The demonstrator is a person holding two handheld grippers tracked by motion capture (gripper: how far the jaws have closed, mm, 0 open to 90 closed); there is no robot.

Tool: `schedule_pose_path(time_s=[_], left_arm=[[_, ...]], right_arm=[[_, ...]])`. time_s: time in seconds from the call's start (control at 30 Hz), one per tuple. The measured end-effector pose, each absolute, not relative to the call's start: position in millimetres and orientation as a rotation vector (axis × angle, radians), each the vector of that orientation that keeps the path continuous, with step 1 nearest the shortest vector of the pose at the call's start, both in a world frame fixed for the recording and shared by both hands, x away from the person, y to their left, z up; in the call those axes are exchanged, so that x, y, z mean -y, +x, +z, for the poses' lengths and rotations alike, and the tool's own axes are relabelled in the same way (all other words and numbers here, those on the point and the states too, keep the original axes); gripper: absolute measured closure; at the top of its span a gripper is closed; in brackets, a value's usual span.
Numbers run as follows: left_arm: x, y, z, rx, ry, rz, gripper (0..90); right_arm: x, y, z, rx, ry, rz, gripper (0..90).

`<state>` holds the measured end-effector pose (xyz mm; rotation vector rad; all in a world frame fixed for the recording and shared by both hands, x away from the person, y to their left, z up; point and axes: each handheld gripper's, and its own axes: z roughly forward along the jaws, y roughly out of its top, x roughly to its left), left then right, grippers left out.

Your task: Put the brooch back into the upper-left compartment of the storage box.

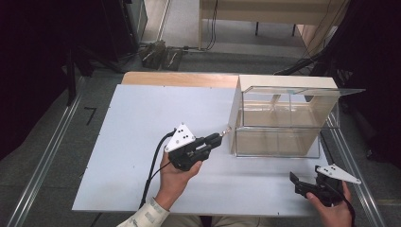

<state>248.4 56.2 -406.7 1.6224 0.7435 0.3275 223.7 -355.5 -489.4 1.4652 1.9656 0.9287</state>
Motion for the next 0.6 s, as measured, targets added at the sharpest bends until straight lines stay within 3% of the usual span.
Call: schedule_pose_path(time_s=[0.6], left_arm=[[-46,251,-395,-0.706,1.601,0.321,80.2]], right_arm=[[356,224,-489,-1.966,1.47,0.931,3.1]])
